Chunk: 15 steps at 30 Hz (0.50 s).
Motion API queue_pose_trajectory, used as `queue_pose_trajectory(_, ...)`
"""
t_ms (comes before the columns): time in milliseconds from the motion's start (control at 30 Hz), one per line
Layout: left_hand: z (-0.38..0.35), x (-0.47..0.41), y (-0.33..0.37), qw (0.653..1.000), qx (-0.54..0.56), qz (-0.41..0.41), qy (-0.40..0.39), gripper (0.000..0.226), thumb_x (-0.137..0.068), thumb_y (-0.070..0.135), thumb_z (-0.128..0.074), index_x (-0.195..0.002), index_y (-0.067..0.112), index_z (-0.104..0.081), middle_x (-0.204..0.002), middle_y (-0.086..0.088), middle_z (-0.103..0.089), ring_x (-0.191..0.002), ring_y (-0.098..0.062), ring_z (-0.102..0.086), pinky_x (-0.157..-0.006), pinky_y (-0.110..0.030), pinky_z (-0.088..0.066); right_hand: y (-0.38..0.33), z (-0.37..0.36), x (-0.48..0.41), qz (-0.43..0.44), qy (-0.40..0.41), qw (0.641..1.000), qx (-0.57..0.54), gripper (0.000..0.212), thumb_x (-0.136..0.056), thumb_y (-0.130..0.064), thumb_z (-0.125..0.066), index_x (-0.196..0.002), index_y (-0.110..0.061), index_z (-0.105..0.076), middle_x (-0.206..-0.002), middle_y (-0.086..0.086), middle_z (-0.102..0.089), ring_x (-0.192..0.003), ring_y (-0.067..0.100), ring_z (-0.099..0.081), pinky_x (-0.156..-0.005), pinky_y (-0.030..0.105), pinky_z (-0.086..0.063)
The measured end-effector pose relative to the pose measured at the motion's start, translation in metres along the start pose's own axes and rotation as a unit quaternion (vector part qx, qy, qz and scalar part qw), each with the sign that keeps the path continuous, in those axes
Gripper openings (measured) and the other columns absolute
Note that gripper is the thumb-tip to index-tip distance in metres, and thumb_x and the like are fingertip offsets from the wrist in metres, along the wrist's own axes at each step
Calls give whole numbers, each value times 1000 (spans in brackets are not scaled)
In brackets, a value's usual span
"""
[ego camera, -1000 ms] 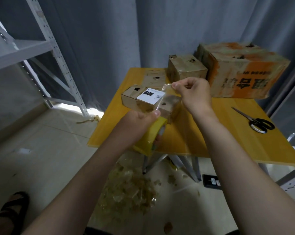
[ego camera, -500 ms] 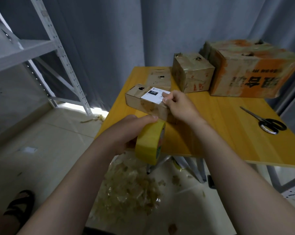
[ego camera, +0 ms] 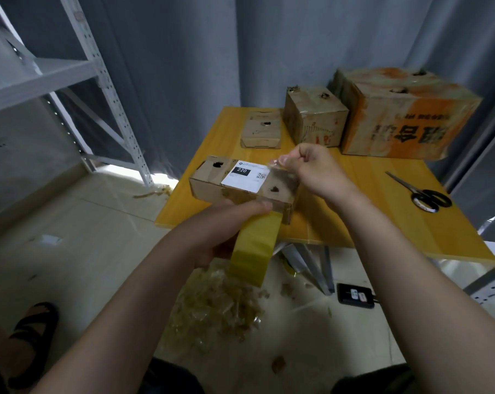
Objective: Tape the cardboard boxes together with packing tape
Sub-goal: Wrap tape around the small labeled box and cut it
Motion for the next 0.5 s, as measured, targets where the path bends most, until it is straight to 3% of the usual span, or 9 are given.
queue_pose_trajectory(67,0,1,4,1000,1,-13,7,23,-91,52,-71,-107,35,-65,-90,7,-80,-80,-16,-79,-60,-29,-62,-9,5,2,16,29,999,-10,21,-100,-21,-67,-92,-1,-69,-106,11,-78,-108,21,-72,-101,50,-54)
queue_pose_trajectory(233,7,0,9,996,-62,-43,40,27,-88,59,-70,-106,39,-65,-94,6,-80,-87,-19,-79,-80,-43,-64,-11,10,1,21,80,997,-7,17,-99,-23,-70,-88,-10,-73,-102,3,-79,-105,14,-72,-101,42,-55)
queue_pose_trajectory(333,10,-3,2,995,-80,-32,41,21,-91,61,-66,-104,44,-62,-98,9,-76,-89,-17,-75,-70,-37,-59,-5,8,-2,16,82,996,-33,16,-99,-20,-69,-84,-14,-73,-101,3,-79,-104,12,-73,-102,40,-55)
queue_pose_trajectory(433,10,-3,-4,996,-79,-10,29,19,-90,64,-65,-100,48,-62,-80,20,-76,-82,-12,-75,-65,-32,-56,3,-2,-5,-4,68,997,-28,26,-97,-20,-72,-72,-24,-67,-101,3,-79,-104,15,-72,-100,41,-56)
queue_pose_trajectory(500,12,-4,-3,997,-76,-7,26,22,-87,65,-68,-97,46,-64,-78,22,-76,-81,-14,-77,-65,-32,-56,6,-3,-9,-9,73,997,-24,26,-97,-21,-72,-71,-24,-67,-101,2,-79,-103,14,-72,-99,40,-56)
Point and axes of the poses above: each hand's wrist, its own x-axis away from the middle knuckle, its own z-axis out of the back of the hand, y = z × x, the point moved 4 cm from there along -x, towards the middle knuckle
